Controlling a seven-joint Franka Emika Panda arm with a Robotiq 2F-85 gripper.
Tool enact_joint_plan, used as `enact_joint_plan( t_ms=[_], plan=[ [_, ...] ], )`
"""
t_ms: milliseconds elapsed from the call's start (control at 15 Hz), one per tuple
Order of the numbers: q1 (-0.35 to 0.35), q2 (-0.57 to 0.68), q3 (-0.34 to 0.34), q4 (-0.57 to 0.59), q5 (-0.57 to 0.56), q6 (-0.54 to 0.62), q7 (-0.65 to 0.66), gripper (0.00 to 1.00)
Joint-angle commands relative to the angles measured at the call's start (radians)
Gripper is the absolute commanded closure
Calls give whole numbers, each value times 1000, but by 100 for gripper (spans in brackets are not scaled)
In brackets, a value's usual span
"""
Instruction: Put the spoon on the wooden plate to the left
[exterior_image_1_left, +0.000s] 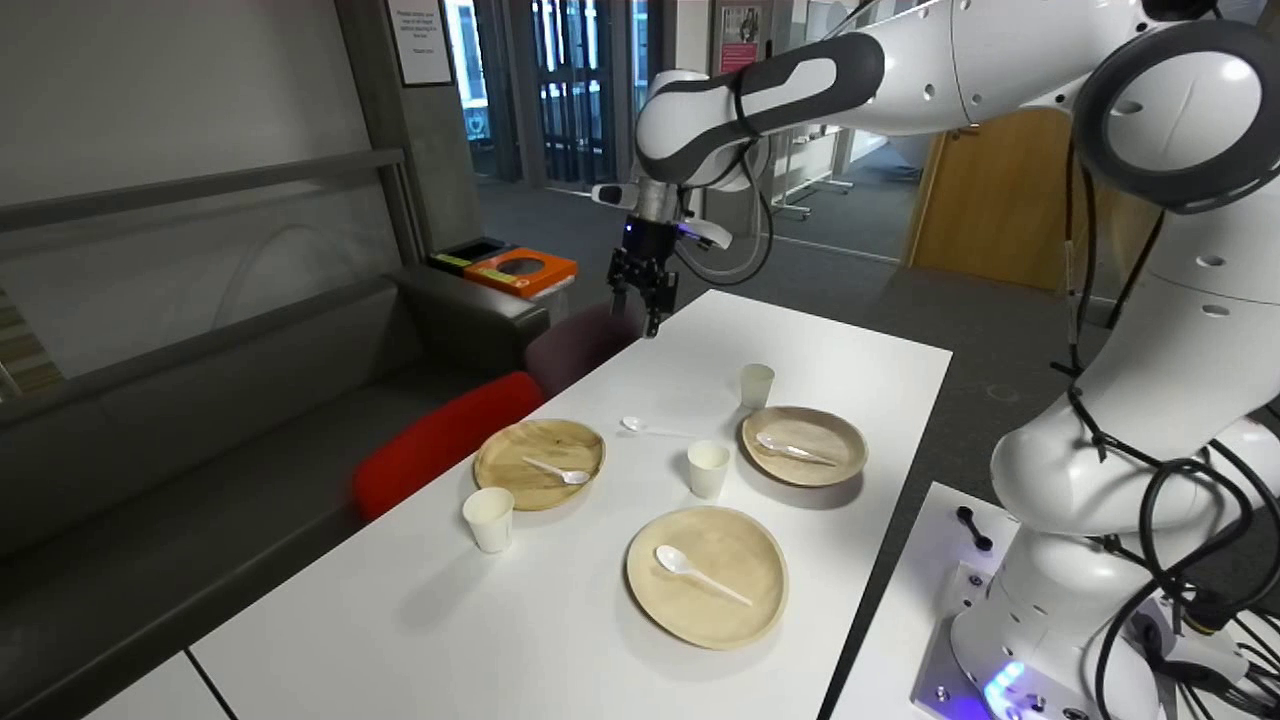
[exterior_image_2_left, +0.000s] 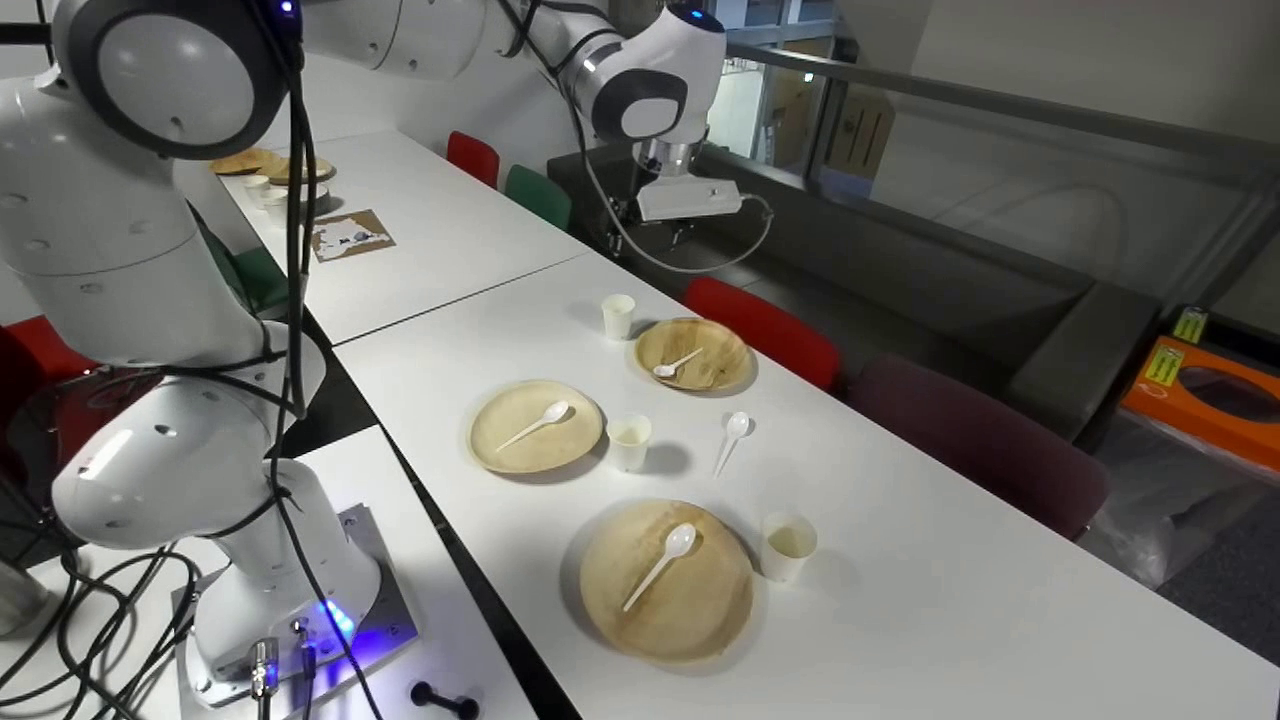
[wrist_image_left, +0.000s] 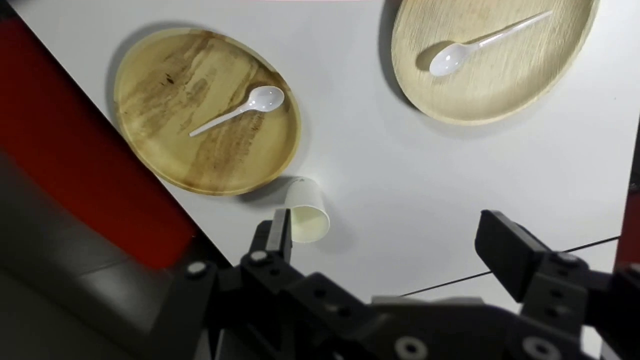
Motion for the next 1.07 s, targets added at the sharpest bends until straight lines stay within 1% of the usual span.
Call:
enact_joint_plan(
  t_ms=[0,133,200,267,400,533,667,800,1000],
  plan=[
    [249,-94,-274,-90,-9,80,142,0],
    [404,-110,-424,-129,-76,105,249,0],
    [466,-113,-480,-141,-120,109,312,0],
    [516,-113,-521,-152,-176,104,379,0],
    [596,-109,-581,-162,-286,78,517,0],
    [651,-103,-620,-164,-387,44,658,0],
    [688,-100,-645,-162,-470,-5,786,0],
    [716,-94,-659,-146,-540,-91,898,0],
    [740,-103,-680,-153,-512,-118,892,0]
  ],
)
